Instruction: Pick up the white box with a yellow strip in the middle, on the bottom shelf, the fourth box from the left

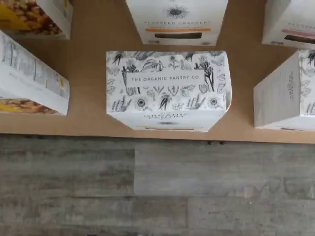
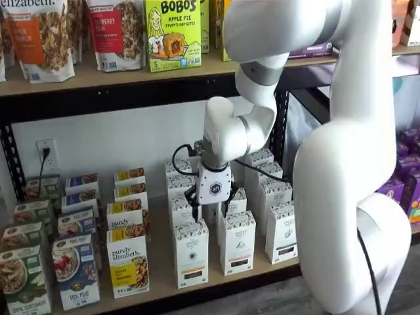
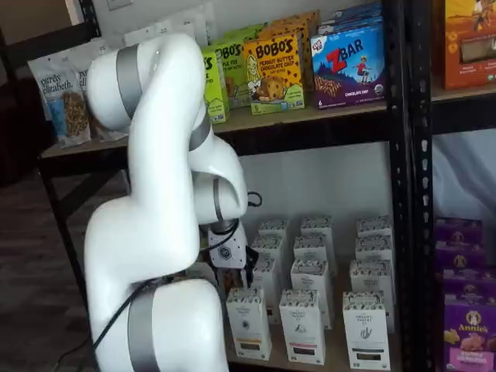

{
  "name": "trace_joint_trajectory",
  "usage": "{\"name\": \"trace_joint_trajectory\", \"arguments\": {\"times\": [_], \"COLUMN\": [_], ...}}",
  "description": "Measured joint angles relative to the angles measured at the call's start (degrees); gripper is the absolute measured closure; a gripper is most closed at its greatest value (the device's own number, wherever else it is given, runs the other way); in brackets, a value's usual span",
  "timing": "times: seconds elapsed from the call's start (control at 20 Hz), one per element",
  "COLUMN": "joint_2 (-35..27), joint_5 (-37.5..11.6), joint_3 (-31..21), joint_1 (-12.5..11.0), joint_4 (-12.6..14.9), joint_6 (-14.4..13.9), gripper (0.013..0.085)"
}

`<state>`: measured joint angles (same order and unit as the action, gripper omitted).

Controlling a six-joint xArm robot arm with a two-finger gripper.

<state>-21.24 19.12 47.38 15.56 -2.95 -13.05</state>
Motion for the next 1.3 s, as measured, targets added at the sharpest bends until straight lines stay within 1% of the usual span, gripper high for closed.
{"name": "trace_joint_trajectory", "arguments": {"times": [0.1, 0.25, 0.5, 0.6, 0.8, 1.0, 1.1, 1.3], "joint_2": [-1.82, -3.95, -7.77, -8.93, -11.36, -13.71, -14.79, -16.66], "joint_5": [-0.18, -1.08, -1.21, -1.31, -1.74, -2.05, -1.92, -1.45], "joint_3": [1.69, 3.44, 6.99, 8.12, 10.59, 13.23, 14.62, 17.16], "joint_1": [-0.53, -0.95, -1.79, -2.01, -2.15, -2.18, -2.18, -2.29], "joint_4": [0.03, -1.35, -1.43, -1.11, -2.67, -3.60, -3.75, -2.11], "joint_6": [0.53, 2.31, 3.23, 3.15, 4.81, 5.75, 5.91, 4.43], "gripper": [0.0130, 0.0130, 0.0130, 0.0130, 0.0130, 0.0130, 0.0130, 0.0130]}}
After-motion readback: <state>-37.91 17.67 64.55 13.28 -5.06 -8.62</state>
